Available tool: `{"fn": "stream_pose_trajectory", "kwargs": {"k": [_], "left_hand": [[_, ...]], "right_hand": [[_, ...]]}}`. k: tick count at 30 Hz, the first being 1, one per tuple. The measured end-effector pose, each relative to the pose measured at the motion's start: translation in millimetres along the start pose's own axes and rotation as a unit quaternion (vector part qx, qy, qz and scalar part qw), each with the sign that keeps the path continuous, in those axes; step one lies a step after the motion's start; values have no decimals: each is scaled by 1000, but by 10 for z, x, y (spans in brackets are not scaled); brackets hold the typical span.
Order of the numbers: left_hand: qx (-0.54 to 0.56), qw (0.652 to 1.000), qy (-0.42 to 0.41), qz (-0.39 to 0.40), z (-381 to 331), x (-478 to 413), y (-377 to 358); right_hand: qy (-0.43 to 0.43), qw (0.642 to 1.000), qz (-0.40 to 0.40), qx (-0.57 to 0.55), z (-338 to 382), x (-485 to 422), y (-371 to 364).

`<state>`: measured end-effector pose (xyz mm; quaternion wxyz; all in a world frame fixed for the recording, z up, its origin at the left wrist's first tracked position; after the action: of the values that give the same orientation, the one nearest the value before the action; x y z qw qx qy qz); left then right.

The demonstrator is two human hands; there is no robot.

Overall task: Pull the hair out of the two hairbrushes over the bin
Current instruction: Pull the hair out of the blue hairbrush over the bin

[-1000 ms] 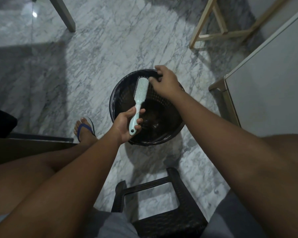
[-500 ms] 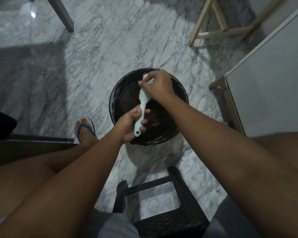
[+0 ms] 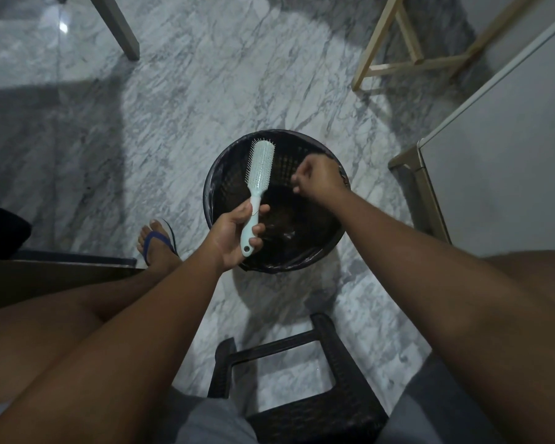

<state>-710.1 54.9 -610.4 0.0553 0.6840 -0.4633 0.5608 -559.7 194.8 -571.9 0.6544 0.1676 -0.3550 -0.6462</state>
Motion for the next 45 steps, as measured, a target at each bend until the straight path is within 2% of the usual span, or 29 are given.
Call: {"fn": "stream_pose_trajectory", "kwargs": {"k": [3,5,8,10,11,14,16,20,24,28,30,33,35,37,41,45], "left_hand": [[0,1000,2,-7,-28,13,-31],[3,1000,-2,-13,-41,4,-25],[-16,1000,2,-13,-22,-10,-11],[-43,999,8,-8,9,-14,-16],[-54,998,9,-6,20,-15,-22],[-60,998,5,2,15,-21,-56],[-57,998,2,9,-1,-26,-73],[-40,999,2,4,-7,-57,-55],[-48,999,6,-19,34,-79,49],[-52,998,7,-22,54,-77,113],[-53,998,3,-21,43,-70,118],[-51,998,0,-24,27,-69,105],[-50,998,2,-23,35,-67,73],[-47,999,7,-17,61,-57,29],[-54,998,7,-15,96,-27,-29],[-77,996,-5,-39,83,-45,-6]], "right_hand": [[18,990,89,112,-233,83,-146],[50,984,87,147,-194,102,-121],[68,996,44,22,25,96,-78],[41,996,68,-34,153,90,-111],[39,995,92,-28,227,97,-136],[123,983,125,59,399,97,-137],[167,977,97,95,448,57,-115],[180,981,45,49,535,6,-39],[113,990,-2,-90,649,-72,152],[112,964,-87,-224,806,-152,497],[95,957,-106,-254,762,-226,531],[42,980,-53,-186,540,-282,261],[67,994,5,-86,444,-204,61],[110,992,48,-36,451,-69,-89],[98,994,-12,-42,434,-35,-95],[132,990,-48,26,436,-68,-64]]}}
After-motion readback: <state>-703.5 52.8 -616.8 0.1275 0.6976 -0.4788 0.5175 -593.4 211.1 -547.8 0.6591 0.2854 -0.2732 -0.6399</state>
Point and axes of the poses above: each hand's wrist, its own x-axis away from the middle knuckle, its own y-axis out of the back of the hand, z = x × y, the point moved 7 cm from there along -x, towards the middle knuckle, and after that the axes turned 14 degrees about -z, right-handed, at the moved point
